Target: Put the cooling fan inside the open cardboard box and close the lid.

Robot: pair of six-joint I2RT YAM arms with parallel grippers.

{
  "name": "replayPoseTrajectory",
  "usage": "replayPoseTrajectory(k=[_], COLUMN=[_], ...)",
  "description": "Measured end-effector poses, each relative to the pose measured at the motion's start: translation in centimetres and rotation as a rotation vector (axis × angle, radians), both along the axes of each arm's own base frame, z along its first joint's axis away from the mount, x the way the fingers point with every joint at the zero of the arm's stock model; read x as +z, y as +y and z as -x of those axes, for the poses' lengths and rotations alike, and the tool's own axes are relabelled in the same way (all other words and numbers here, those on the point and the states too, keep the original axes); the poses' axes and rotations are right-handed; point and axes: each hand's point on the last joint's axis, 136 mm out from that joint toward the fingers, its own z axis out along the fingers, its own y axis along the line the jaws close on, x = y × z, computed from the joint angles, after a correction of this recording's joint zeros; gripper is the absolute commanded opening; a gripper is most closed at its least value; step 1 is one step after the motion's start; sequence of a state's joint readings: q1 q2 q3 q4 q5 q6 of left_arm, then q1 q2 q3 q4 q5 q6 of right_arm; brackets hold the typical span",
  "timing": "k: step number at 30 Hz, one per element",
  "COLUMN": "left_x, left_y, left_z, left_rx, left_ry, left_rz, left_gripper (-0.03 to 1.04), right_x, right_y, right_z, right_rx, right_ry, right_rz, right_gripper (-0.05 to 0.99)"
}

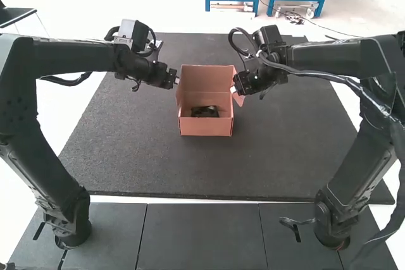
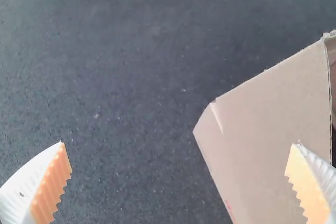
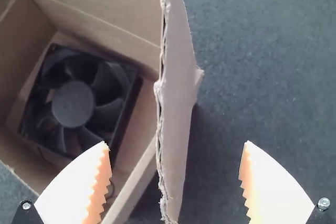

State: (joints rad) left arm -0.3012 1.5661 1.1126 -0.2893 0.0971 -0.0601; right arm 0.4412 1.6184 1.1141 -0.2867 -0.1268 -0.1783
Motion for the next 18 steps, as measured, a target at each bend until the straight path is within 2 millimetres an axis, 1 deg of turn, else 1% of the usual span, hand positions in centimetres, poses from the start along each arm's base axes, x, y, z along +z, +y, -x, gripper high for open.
replayPoseTrajectory(k=[7,12,18], left_x=[0.20,0.76,0.79], left_y=[-0.07,-0.39,-0.45], left_z=[-0.16,-0.49,-0.49], left_rx=[-0.001,-0.008,-0.009], left_ry=[-0.010,-0.032,-0.033], left_rz=[0.004,0.015,0.016], left_gripper=[0.97,0.97,0.97], right_x=[-0.10,-0.14,-0.23], right_y=[0.10,0.10,0.11], right_z=[0.12,0.13,0.12], right_rx=[-0.002,-0.006,-0.010], right_ry=[0.011,0.014,0.018], right_rz=[-0.008,-0.011,-0.013], right_gripper=[0.54,0.54,0.54])
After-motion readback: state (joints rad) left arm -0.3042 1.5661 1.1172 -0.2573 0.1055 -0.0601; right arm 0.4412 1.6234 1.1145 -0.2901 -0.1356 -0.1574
